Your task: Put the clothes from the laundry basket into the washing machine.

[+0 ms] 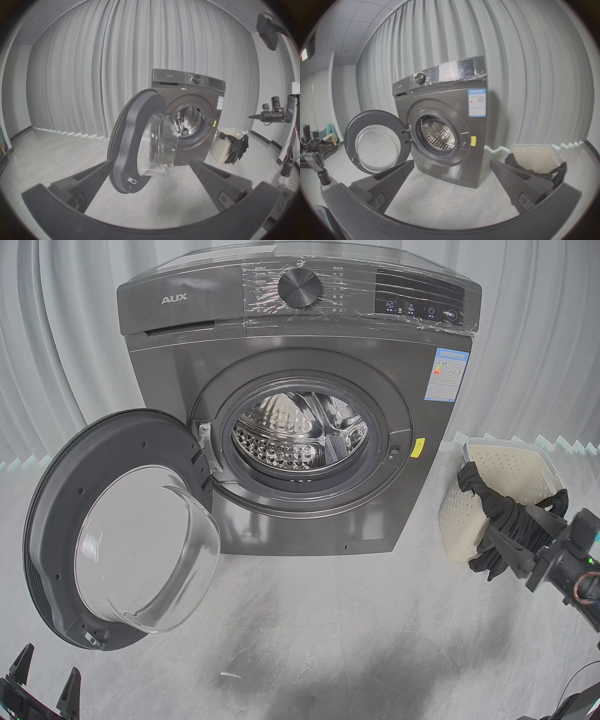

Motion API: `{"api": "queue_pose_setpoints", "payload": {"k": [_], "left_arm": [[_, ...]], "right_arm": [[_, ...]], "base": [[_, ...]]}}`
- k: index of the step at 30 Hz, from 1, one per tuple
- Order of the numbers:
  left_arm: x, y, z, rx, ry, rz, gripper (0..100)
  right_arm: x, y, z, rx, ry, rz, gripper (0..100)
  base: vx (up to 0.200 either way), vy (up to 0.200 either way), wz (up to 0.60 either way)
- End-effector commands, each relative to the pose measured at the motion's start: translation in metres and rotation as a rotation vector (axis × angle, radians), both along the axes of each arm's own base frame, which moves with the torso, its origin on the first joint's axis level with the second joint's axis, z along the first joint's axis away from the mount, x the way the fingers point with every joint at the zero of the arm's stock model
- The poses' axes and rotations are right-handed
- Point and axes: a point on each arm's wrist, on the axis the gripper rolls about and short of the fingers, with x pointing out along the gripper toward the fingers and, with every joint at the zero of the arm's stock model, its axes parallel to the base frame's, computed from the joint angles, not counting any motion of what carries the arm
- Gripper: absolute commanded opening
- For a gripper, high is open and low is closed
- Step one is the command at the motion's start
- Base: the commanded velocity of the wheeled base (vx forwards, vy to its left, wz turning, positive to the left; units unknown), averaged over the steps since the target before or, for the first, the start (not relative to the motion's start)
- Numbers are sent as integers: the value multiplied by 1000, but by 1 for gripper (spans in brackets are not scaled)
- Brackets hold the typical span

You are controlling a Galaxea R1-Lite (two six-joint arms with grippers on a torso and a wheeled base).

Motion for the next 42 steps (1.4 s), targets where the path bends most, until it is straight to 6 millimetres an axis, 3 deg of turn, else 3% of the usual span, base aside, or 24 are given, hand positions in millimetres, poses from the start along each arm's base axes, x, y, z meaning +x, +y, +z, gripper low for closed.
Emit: {"api": "queue_pose_setpoints", "payload": {"k": [1, 5, 6, 7, 13, 21, 26, 29, 38, 42], "left_arm": [[0, 0, -5, 1, 0, 0, 100], [0, 0, -5, 1, 0, -1, 100], [0, 0, -5, 1, 0, -1, 100], [0, 0, -5, 1, 0, -1, 100], [0, 0, -5, -1, 0, 0, 100], [0, 0, -5, -1, 0, -1, 100], [0, 0, -5, -1, 0, -1, 100], [0, 0, -5, -1, 0, 0, 100], [0, 0, -5, -2, 0, 0, 100], [0, 0, -5, -7, 0, 0, 100]], "right_arm": [[-89, -40, -6, -3, -137, -170, 100], [-119, -45, -9, 4, -143, -218, 100], [-119, -45, -9, 4, -143, -218, 100], [-134, -46, -19, 1, -129, -238, 100], [-165, -47, -51, 2, -107, -237, 100], [-176, -47, -85, 1, -41, -246, 100], [-176, -46, -86, -5, -33, -254, 100], [-175, -49, -92, 8, 33, -350, 100], [-175, -49, -91, 27, 32, -352, 100], [-175, -49, -91, 27, 32, -354, 100]], "base": [[0, 0, 0], [0, 0, 0], [0, 0, 0], [0, 0, 0], [0, 0, 0], [0, 0, 0], [0, 0, 0], [0, 0, 0], [0, 0, 0], [0, -200, 0]]}}
